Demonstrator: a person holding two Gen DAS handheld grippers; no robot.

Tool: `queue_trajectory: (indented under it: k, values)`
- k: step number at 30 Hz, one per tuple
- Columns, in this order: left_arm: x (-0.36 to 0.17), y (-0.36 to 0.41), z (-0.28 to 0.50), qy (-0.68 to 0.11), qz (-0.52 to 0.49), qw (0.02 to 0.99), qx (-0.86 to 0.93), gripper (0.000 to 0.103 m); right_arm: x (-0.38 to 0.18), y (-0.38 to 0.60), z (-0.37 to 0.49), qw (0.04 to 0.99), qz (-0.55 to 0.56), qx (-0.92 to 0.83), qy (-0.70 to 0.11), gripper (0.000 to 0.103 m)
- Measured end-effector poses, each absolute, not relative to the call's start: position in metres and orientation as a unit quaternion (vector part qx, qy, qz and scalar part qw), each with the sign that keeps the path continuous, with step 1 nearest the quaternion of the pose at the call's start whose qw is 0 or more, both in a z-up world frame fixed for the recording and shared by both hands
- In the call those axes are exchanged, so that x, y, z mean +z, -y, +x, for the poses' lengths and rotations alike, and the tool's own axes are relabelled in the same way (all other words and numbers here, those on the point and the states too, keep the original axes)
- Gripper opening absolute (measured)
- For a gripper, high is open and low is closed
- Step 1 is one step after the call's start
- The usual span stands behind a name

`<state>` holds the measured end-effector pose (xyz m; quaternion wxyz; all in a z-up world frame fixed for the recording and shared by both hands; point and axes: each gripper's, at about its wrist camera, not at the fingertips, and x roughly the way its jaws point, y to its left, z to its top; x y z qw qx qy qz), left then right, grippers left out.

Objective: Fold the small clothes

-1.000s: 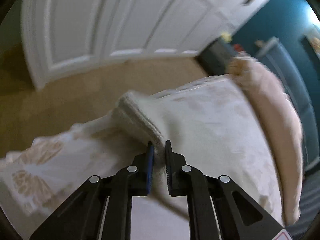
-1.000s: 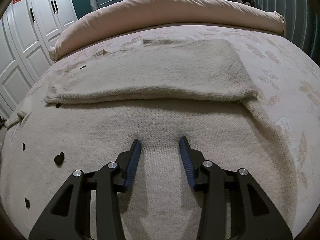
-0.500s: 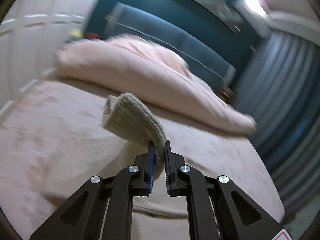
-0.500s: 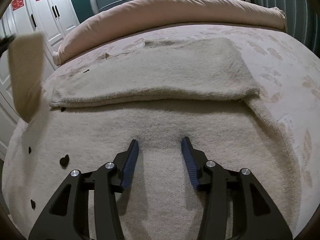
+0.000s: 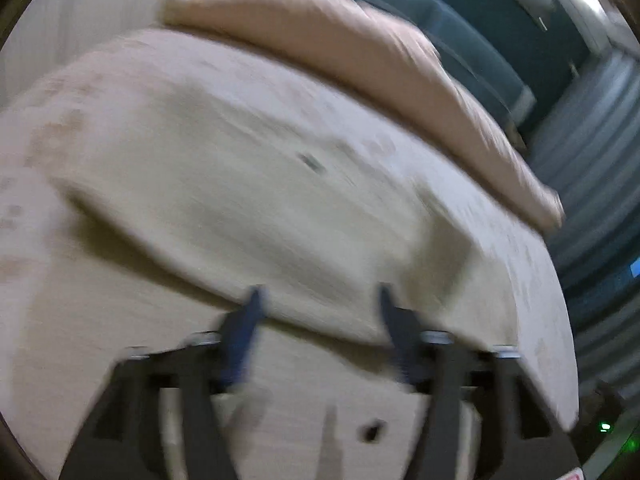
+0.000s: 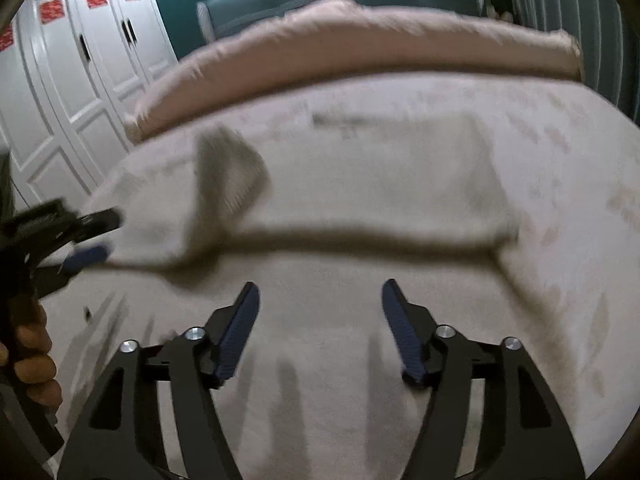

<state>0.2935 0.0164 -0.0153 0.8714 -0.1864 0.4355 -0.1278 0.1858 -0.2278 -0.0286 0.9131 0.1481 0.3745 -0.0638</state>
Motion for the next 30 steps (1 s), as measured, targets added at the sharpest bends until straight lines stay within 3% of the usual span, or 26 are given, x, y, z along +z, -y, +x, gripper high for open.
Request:
queue_trajectory:
  k: [4,9,13,19,23,24,26,27,28,30]
  values:
    - [-0.016,-0.068,0.320,-0.443,-0.214,0.868,-0.066,0.070,-0.010,0.211,0.227,0.913,0.143,-0.037,-0.381,0.071]
    - [-0.037,-0.114,0.340,-0.461,-0.302,0.834,-0.036,0.070,-0.033,0.211,0.277,0.884,0.202,-0.029,-0.421,0.071]
    - [-0.052,-0.123,0.349,-0.478,-0.317,0.819,-0.031,0.068,-0.042,0.214,0.296,0.869,0.195,-0.057,-0.451,0.058]
    - [-0.049,-0.138,0.355,-0.470,-0.345,0.812,-0.024,0.068,-0.024,0.241,0.279,0.879,0.210,-0.096,-0.418,0.063]
    - [-0.056,-0.146,0.361,-0.472,-0.349,0.809,-0.010,0.067,-0.046,0.252,0.275,0.859,0.228,-0.098,-0.449,0.064]
    - [-0.057,-0.146,0.362,-0.472,-0.352,0.808,-0.009,0.064,-0.049,0.250,0.277,0.858,0.226,-0.092,-0.452,0.061]
    - [-0.057,-0.145,0.362,-0.473,-0.339,0.814,-0.004,0.048,-0.049,0.243,0.284,0.863,0.211,-0.076,-0.453,0.032]
    - [-0.057,-0.144,0.363,-0.474,-0.333,0.816,-0.004,0.030,-0.045,0.239,0.291,0.862,0.209,-0.061,-0.458,0.008]
    - [-0.056,-0.144,0.363,-0.472,-0.328,0.818,-0.003,0.010,-0.038,0.238,0.295,0.864,0.212,-0.051,-0.453,0.008]
    - [-0.048,-0.144,0.362,-0.457,-0.329,0.826,-0.022,0.006,0.003,0.237,0.294,0.895,0.215,-0.028,-0.391,0.007]
